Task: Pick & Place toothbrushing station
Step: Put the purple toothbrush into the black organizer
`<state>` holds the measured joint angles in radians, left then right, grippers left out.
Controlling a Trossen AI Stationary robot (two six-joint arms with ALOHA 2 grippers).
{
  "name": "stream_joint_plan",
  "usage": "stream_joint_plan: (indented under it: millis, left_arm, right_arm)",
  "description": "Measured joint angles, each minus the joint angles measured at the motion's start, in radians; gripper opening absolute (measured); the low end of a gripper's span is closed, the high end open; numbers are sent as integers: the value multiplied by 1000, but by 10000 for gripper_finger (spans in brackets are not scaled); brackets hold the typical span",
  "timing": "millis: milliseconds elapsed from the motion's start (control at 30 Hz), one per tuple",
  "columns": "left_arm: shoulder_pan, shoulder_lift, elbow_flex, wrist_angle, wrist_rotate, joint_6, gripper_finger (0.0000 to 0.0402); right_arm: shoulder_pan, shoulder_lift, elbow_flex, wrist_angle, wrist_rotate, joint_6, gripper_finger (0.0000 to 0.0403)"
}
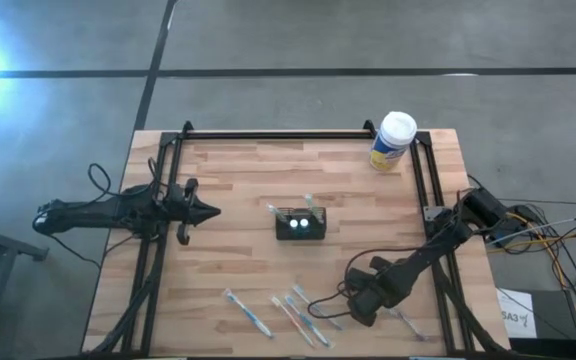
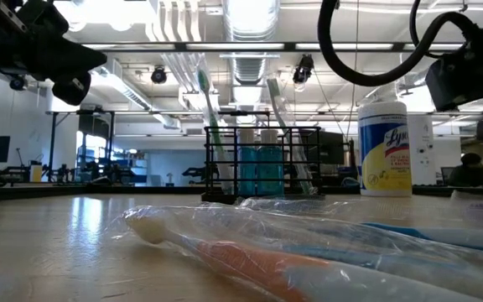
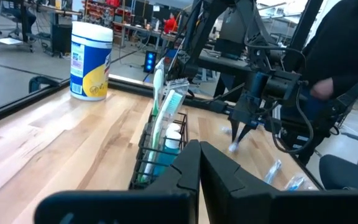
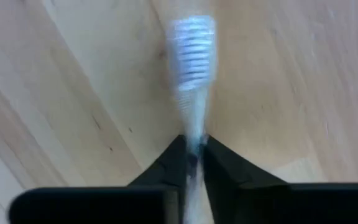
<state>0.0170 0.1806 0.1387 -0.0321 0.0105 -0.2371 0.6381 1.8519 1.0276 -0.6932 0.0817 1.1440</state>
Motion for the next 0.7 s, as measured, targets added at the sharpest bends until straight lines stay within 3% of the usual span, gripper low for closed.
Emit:
stream_joint_plan:
  millis: [167,367,700]
  left_arm:
    - [0,0,0,5,0,0,10]
    - [0,0,0,5,0,0,10]
    - [1,0,4,13,0,-1,10]
  right_arm:
    - [-1,-10,27,-16,45,-53,16]
    - [-8,-60,69,-24,213,-101,14]
    - [-7,-164,154,-20,282,-228,11]
